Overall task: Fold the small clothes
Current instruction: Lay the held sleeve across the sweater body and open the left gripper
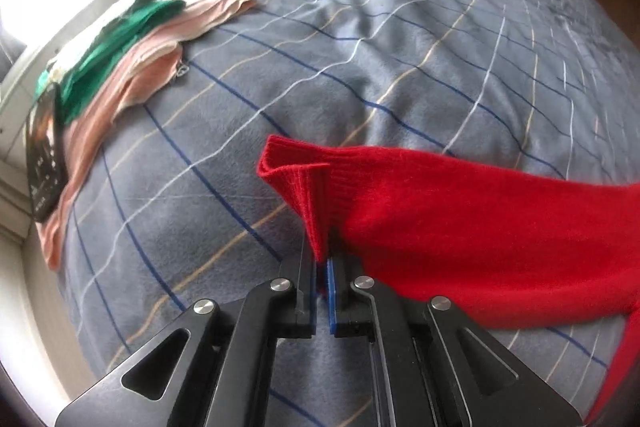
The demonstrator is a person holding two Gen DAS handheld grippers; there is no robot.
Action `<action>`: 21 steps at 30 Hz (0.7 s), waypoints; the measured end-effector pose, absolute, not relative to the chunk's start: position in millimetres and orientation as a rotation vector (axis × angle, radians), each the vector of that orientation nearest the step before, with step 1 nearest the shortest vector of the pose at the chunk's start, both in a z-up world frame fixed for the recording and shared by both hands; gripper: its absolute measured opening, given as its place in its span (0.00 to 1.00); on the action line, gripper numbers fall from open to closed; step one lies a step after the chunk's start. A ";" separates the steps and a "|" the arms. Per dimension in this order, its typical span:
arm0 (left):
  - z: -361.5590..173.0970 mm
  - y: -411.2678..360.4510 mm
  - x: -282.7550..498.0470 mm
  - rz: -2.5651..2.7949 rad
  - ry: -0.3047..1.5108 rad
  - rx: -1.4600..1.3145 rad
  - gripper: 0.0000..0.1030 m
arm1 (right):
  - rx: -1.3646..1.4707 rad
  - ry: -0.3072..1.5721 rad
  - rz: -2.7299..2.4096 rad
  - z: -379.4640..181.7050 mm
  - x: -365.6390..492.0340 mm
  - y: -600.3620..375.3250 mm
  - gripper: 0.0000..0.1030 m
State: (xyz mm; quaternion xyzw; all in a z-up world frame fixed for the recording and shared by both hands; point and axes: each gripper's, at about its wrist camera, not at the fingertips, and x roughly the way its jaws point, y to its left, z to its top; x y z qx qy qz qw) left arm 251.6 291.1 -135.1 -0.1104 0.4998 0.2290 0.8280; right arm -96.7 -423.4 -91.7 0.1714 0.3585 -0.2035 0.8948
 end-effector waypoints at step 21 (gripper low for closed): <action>-107.6 120.8 118.1 0.038 0.957 -0.034 0.92 | 0.362 0.686 -0.421 -88.5 -80.0 -417.5 0.64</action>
